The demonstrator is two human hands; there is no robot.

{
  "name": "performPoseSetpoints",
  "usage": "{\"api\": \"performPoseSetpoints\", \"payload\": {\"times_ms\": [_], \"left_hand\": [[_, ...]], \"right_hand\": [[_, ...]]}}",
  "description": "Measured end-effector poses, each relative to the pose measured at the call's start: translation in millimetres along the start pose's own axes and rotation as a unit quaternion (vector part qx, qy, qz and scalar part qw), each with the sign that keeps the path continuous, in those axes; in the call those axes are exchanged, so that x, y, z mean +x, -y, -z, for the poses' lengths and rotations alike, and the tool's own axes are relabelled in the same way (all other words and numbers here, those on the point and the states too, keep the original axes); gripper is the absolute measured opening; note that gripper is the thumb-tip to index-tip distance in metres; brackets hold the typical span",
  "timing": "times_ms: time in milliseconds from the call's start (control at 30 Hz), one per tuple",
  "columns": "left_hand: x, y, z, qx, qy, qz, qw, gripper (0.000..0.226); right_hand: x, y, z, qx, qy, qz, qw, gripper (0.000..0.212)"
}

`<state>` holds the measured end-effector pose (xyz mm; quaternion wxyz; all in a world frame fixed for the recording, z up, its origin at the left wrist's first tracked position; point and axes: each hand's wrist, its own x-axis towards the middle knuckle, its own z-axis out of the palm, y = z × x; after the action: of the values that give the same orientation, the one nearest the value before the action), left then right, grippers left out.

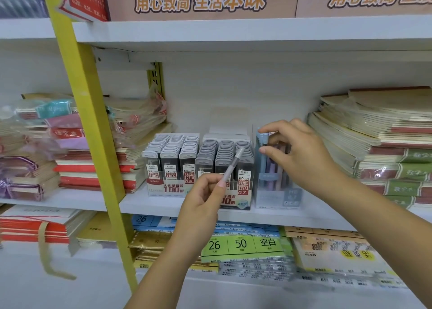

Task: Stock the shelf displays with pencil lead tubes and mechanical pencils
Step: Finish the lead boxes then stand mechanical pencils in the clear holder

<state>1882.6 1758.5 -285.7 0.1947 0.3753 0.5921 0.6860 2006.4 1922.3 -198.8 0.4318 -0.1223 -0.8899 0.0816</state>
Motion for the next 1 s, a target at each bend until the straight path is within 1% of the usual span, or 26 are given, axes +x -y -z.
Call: {"api": "performPoseSetpoints", "payload": {"times_ms": [100,233,333,400,433,467,500,533,567,600,667,700,733,767,800,833,900,933,1000], "left_hand": [[-0.9,-1.1,0.1,-0.004,-0.001,0.001,1.0,0.017],[-2.9,-4.3,-0.5,-0.008,-0.008,0.0,1.0,0.016],[-5.7,-9.5,-2.0,-0.02,-0.004,0.003,1.0,0.016],[-7.4,-13.3,-3.3,-0.026,0.002,-0.004,1.0,0.016],[-7.7,-15.4,-4.6,-0.026,0.007,-0.009,1.0,0.016],[-7.8,-17.8,-7.0,-0.026,0.011,-0.015,0.999,0.015],[-7.8,-19.5,-10.6,-0.027,0.017,-0.019,0.999,0.014],[-8.0,-20.6,-15.5,-0.031,0.025,-0.022,0.999,0.012],[-8.7,-21.0,-21.0,-0.037,0.036,-0.024,0.998,0.012],[-9.8,-21.2,-26.3,-0.042,0.049,-0.026,0.998,0.013],[-11.4,-19.5,-33.8,-0.017,0.058,-0.031,0.998,0.014],[-11.5,-17.7,-35.7,0.016,0.05,-0.042,0.998,0.014],[-10.9,-15.4,-36.2,0.067,0.029,-0.068,0.995,0.013],[-9.5,-13.3,-35.8,0.144,-0.005,-0.111,0.983,0.01],[-7.9,-13.0,-35.2,0.238,-0.045,-0.167,0.956,0.011],[-5.5,-15.0,-35.1,0.326,-0.084,-0.226,0.914,0.021],[3.0,-18.3,-35.9,0.427,-0.12,-0.319,0.838,0.038],[8.1,-19.3,-37.3,0.459,-0.121,-0.343,0.811,0.043],[17.9,-20.1,-40.9,0.518,-0.099,-0.341,0.778,0.053]], "right_hand": [[-0.3,-3.3,-2.5,-0.04,0.001,-0.01,0.999,0.033],[-1.0,-6.5,-6.4,-0.131,-0.008,-0.005,0.991,0.023],[-1.0,-1.1,-4.0,-0.129,0.004,-0.027,0.991,0.02],[-5.5,5.7,0.5,-0.112,-0.028,-0.027,0.993,0.024],[-9.6,11.5,3.0,-0.072,-0.05,-0.034,0.996,0.027],[-14.8,18.4,5.6,0.008,-0.054,-0.057,0.997,0.03],[-20.3,26.2,7.0,0.121,-0.031,-0.097,0.987,0.032],[-25.7,33.7,6.5,0.234,0.009,-0.137,0.962,0.033],[-30.9,40.1,5.3,0.319,0.038,-0.166,0.932,0.033],[-35.7,42.6,3.8,0.365,0.042,-0.182,0.912,0.032],[-39.8,41.7,8.0,0.411,0.005,-0.206,0.888,0.028],[-39.8,39.0,14.3,0.419,-0.021,-0.216,0.882,0.027],[-40.1,32.7,22.0,0.413,-0.052,-0.217,0.883,0.026],[-39.5,25.1,31.0,0.396,-0.085,-0.208,0.89,0.025],[-38.2,16.9,41.2,0.371,-0.117,-0.191,0.901,0.025],[-36.2,10.4,50.5,0.343,-0.143,-0.17,0.913,0.026],[-33.5,-1.1,62.0,0.279,-0.158,-0.128,0.938,0.029],[-32.7,-5.8,63.4,0.245,-0.149,-0.111,0.952,0.029],[-32.3,-13.9,60.0,0.179,-0.12,-0.097,0.972,0.028]]}}
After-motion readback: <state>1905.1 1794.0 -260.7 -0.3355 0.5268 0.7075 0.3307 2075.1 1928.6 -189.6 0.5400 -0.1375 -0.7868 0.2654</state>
